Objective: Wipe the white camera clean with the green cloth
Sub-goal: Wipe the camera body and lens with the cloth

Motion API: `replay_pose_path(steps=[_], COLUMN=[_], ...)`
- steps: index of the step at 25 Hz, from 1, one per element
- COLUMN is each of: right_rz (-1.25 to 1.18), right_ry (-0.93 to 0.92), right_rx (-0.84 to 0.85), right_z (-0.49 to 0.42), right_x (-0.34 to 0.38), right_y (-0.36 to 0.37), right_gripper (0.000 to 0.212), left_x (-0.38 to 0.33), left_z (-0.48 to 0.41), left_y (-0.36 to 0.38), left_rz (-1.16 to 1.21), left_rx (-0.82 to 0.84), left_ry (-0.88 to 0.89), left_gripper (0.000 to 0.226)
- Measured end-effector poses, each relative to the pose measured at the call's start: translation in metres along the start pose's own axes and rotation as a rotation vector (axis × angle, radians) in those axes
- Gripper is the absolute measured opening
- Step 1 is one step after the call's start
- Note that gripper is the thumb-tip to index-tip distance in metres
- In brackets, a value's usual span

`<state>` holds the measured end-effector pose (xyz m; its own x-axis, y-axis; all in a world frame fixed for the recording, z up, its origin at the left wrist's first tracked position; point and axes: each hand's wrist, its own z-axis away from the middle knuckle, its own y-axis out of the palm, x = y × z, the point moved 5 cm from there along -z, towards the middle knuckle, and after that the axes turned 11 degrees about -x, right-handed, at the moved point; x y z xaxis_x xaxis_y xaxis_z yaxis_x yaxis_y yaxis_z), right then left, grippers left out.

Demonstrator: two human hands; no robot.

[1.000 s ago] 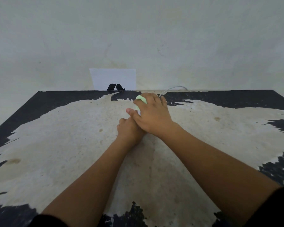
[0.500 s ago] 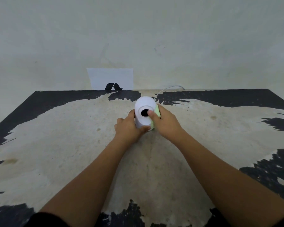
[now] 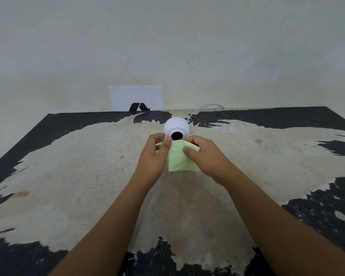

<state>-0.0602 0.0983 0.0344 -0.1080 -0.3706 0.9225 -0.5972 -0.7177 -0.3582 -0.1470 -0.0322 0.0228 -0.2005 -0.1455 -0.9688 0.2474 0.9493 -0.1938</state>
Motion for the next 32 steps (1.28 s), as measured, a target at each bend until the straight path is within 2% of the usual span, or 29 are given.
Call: replay_pose_path(steps=[4, 7, 9, 12, 15, 23, 25, 28, 29, 32], right_rz=[-0.078, -0.103, -0.053, 0.02, 0.036, -0.013, -0.026, -0.052, -0.055, -0.038], right_ry=[0.045, 0.048, 0.018, 0.006, 0.0, -0.009, -0.005, -0.003, -0.004, -0.016], right_rx=[-0.009, -0.147, -0.211, -0.161, -0.092, -0.101, -0.1, -0.098, -0.098, -0.099], right_z=[-0.002, -0.013, -0.023, -0.032, -0.034, -0.038, -0.038, -0.039, -0.039, -0.038], right_x=[0.008, 0.01, 0.012, 0.011, 0.008, 0.003, 0.003, 0.002, 0.002, 0.003], right_y=[0.007, -0.005, -0.012, -0.006, 0.004, 0.004, 0.003, 0.002, 0.001, 0.002], right_gripper=[0.017, 0.013, 0.021, 0.037, 0.045, 0.047, 0.047, 0.045, 0.045, 0.045], left_x=[0.002, -0.001, -0.008, -0.008, -0.003, 0.02, 0.012, -0.002, -0.002, 0.009], left_z=[0.004, -0.014, -0.029, -0.05, -0.056, -0.031, -0.02, 0.001, 0.001, -0.021], left_y=[-0.001, -0.01, -0.016, -0.021, -0.009, 0.002, 0.002, 0.009, 0.009, 0.002], left_rz=[0.248, 0.282, 0.3, 0.323, 0.247, 0.08, 0.044, 0.003, -0.042, -0.159], left_rx=[0.135, 0.024, -0.081, -0.212, -0.169, -0.118, 0.028, 0.421, 0.452, 0.192], left_ry=[-0.242, -0.253, -0.239, -0.274, -0.306, -0.148, -0.05, -0.038, -0.022, 0.047], left_gripper=[0.022, 0.012, 0.008, 0.008, 0.009, 0.014, 0.012, 0.012, 0.012, 0.012])
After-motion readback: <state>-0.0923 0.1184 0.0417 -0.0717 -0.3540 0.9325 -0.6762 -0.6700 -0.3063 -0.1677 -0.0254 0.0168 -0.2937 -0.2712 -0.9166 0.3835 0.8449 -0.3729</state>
